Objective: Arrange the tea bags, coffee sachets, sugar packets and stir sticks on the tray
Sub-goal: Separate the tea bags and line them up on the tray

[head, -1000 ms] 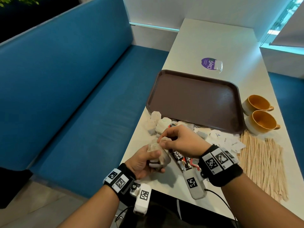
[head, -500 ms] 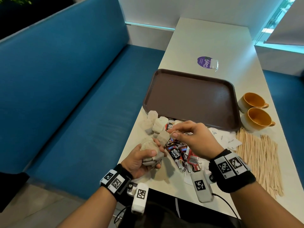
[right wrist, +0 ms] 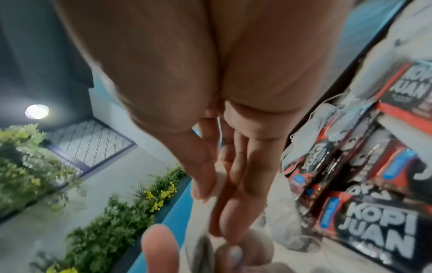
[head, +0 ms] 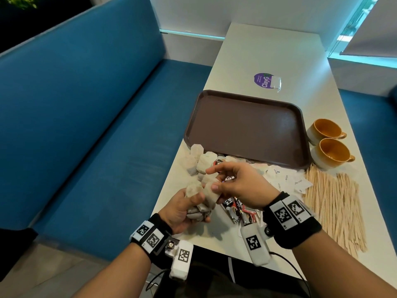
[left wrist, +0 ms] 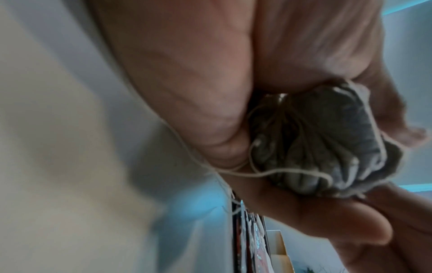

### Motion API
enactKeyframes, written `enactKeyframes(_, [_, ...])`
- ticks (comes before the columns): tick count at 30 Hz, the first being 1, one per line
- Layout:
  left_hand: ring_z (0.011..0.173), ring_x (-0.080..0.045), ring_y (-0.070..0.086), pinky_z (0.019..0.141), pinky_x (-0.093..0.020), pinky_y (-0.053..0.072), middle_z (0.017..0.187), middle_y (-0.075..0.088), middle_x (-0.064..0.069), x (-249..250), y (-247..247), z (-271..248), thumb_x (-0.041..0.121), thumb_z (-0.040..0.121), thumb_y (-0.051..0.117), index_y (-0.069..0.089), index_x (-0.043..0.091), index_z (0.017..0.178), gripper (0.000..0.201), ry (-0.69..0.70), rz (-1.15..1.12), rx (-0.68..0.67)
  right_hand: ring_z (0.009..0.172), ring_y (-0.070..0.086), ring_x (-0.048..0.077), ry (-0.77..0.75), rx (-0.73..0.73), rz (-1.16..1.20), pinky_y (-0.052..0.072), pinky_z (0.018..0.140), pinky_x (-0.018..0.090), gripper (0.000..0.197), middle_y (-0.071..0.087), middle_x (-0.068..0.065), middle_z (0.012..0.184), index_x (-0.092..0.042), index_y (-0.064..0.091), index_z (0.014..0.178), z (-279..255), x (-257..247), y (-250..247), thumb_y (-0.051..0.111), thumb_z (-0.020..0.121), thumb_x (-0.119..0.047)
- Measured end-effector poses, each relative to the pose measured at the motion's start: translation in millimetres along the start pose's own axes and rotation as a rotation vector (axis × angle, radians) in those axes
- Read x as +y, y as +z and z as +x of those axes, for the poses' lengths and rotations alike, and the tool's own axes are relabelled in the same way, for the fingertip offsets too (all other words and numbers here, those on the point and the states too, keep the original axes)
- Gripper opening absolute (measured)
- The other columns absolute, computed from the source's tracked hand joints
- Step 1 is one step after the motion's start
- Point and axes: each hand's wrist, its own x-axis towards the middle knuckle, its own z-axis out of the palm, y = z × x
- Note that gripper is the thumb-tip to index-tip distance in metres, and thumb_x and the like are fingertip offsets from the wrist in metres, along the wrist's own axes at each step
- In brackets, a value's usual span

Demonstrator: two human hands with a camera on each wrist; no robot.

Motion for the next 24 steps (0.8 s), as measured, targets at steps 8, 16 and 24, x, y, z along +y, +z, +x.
enactKeyframes(8, [0.064,-0.019,0.040,0.064,-0.037,0.055,0.078,0.043,-0.014,-0.2,-2.4,-1.3,0.034,0.074,0.089,0.069,0.003,0.097,0.043,-0.019,0.000,0.010,0.064,0.064,0.015,0.006,0.100,-0.072,0.053,0.056,0.023,0.018,0.072,0.007,0.077,-0.004,0.076,0.100,3.7,2.9,-4.6,0.082,0.084,-0.011])
enactKeyframes(16, [0.082,-0.025,0.064,0.060,-0.036,0.058,0.094,0.064,-0.017,6.2,-4.7,-1.1,0.051,0.064,0.092,0.073,0.013,0.105,0.059,-0.012,-0.238,0.103,0.068,0.067,0.024,-0.045,0.195,-0.204,0.061,0.072,0.043,0.004,0.076,0.013,0.083,-0.012,0.078,0.087,23.5,-5.5,-18.1,0.081,0.086,-0.015])
enactKeyframes(24, [0.083,-0.026,0.067,0.066,-0.042,0.060,0.093,0.065,-0.013,28.0,-4.8,8.7,0.018,0.072,0.078,0.063,0.009,0.109,0.041,0.172,-0.165,0.277,0.062,0.071,0.028,-0.147,0.222,-0.297,0.057,0.059,0.035,0.003,0.075,0.013,0.075,-0.010,0.072,0.090,90.6,-44.6,-61.4,0.073,0.093,-0.012])
